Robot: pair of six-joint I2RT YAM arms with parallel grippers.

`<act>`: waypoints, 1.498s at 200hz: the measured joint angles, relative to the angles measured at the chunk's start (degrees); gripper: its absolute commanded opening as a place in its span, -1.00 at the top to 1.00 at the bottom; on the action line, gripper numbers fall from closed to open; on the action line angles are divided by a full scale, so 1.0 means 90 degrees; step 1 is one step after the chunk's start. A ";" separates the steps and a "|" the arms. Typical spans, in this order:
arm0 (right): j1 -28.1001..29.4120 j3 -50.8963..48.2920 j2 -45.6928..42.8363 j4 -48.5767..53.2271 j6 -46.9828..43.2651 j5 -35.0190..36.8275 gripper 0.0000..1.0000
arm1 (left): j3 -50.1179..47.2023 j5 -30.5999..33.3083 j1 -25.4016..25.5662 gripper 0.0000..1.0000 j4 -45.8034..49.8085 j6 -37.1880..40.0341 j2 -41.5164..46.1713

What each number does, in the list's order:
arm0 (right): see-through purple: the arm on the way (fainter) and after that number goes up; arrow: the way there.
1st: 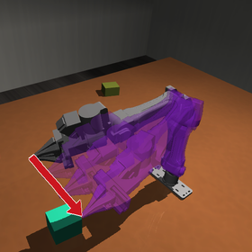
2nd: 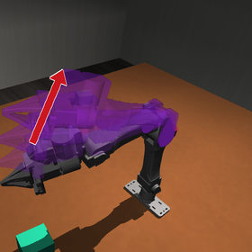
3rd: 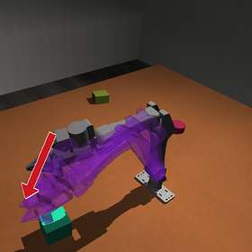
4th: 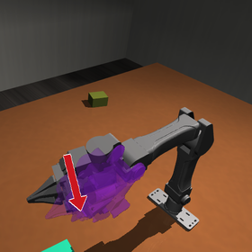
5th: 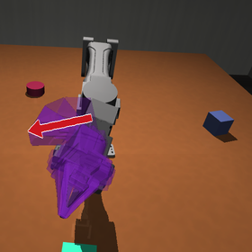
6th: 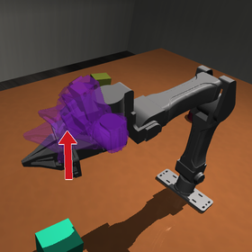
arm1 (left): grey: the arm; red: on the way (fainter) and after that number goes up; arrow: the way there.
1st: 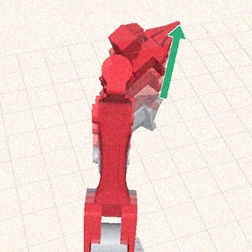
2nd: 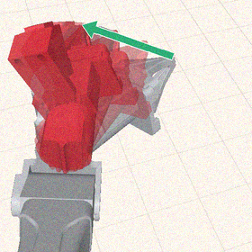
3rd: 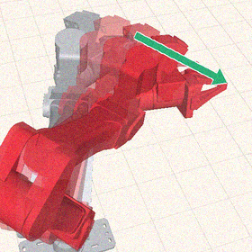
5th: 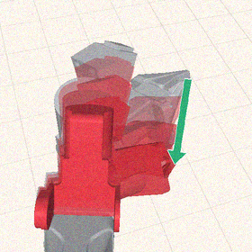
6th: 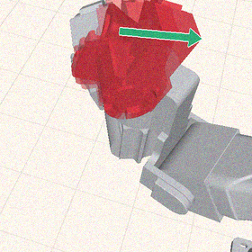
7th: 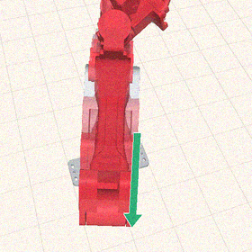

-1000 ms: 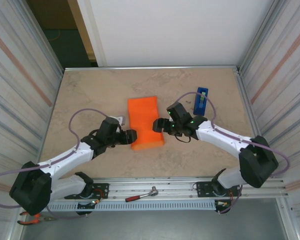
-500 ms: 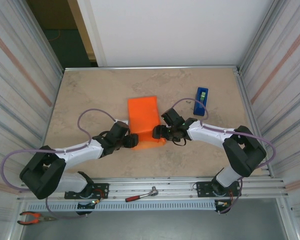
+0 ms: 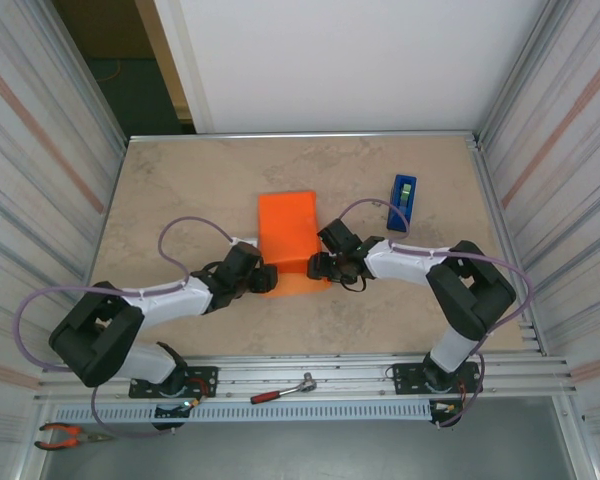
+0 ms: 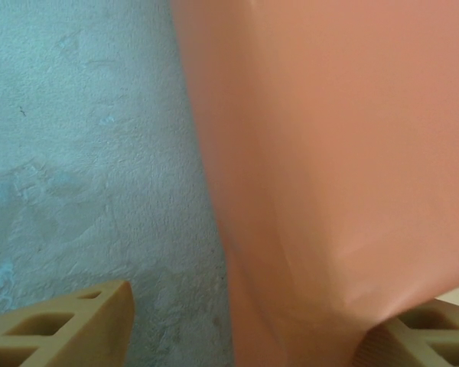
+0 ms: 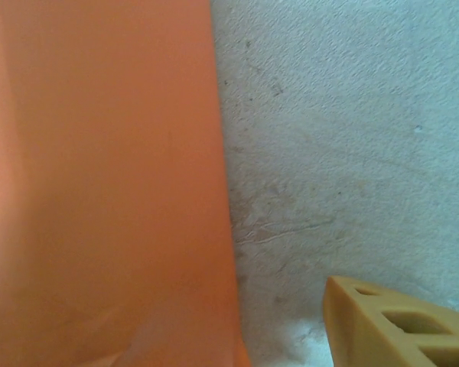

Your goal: Wrap the gift box in paper

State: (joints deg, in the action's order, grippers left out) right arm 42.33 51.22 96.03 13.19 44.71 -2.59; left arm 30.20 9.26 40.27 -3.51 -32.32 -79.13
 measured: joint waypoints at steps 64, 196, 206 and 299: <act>0.0102 0.0158 0.0172 0.0027 0.0296 0.0323 0.08 | 0.0015 0.0636 0.0539 -0.06 -0.0112 -0.0282 -0.0410; 0.0668 0.0709 0.0571 0.0627 0.1394 0.1190 0.53 | 0.0359 0.1486 0.1027 0.64 0.0024 -0.0605 -0.0743; 0.0673 0.0709 0.0576 0.0658 0.1481 0.1195 0.53 | 0.0369 0.1506 0.1027 0.71 0.0029 -0.0600 -0.0777; 0.0712 0.0680 0.0146 0.0753 0.1418 0.1149 -0.57 | 0.0522 0.1656 0.1027 0.83 0.0131 -0.0491 -0.1008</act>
State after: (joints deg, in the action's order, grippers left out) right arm 48.73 57.34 97.34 19.97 57.47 7.75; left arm 34.89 24.16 49.52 -2.33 -36.73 -88.20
